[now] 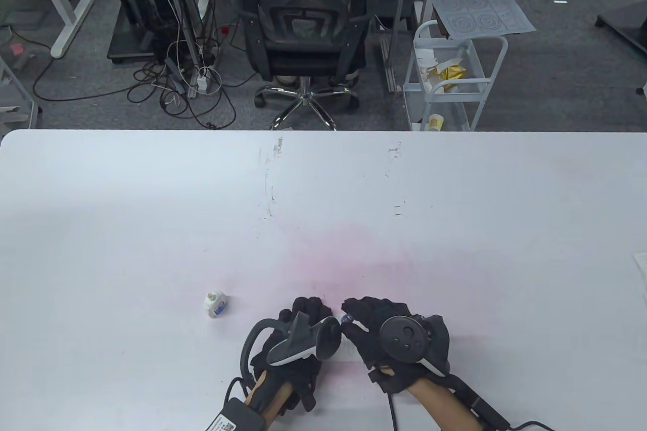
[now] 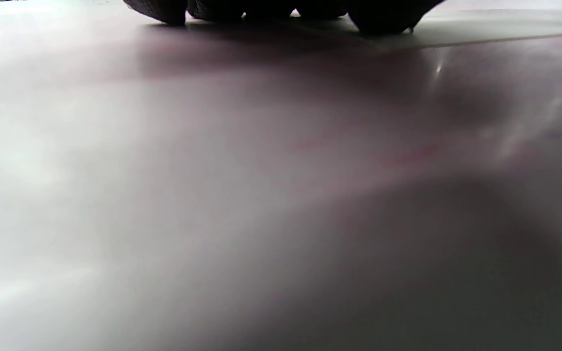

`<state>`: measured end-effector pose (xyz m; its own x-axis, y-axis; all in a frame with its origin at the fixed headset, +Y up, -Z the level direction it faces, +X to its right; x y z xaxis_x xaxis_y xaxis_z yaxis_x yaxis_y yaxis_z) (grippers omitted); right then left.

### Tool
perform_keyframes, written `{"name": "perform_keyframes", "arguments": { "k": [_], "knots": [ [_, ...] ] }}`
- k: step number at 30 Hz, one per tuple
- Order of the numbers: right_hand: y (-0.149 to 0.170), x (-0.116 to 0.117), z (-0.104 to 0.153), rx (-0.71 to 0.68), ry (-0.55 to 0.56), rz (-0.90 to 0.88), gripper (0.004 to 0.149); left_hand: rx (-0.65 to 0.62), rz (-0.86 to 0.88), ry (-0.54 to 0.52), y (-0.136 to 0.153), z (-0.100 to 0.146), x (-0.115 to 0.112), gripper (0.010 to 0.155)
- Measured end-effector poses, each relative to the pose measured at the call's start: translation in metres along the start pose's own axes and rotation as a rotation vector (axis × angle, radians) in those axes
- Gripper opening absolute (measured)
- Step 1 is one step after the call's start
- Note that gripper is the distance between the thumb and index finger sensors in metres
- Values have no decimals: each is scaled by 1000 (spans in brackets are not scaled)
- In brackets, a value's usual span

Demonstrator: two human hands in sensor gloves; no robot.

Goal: Brush correction fluid to cover black text

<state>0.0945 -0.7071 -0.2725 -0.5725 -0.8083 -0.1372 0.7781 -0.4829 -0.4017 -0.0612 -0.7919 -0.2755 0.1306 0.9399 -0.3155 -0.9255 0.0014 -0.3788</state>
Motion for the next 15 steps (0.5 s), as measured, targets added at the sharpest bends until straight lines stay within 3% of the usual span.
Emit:
{"name": "perform_keyframes", "arguments": {
  "k": [9, 15],
  "knots": [
    [23, -37, 17, 6, 123, -117, 48, 1, 5, 2, 1, 1, -1, 63],
    [37, -38, 20, 41, 113, -141, 48, 2, 9, 6, 1, 1, -2, 63]
  ]
}}
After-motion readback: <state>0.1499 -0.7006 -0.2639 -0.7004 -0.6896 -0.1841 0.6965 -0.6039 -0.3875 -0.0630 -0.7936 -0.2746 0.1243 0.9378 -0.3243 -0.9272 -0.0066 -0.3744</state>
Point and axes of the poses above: the tracker on the back of each hand, its own y axis roughly to the little-finger side, its own z axis roughly from the fingertips to the wrist, x = y × z, the point moved 4 cm from there along -z, roughly from the wrist to the fingertips, and after that the axes turned 1 degree about -y, right-handed, at the moved point
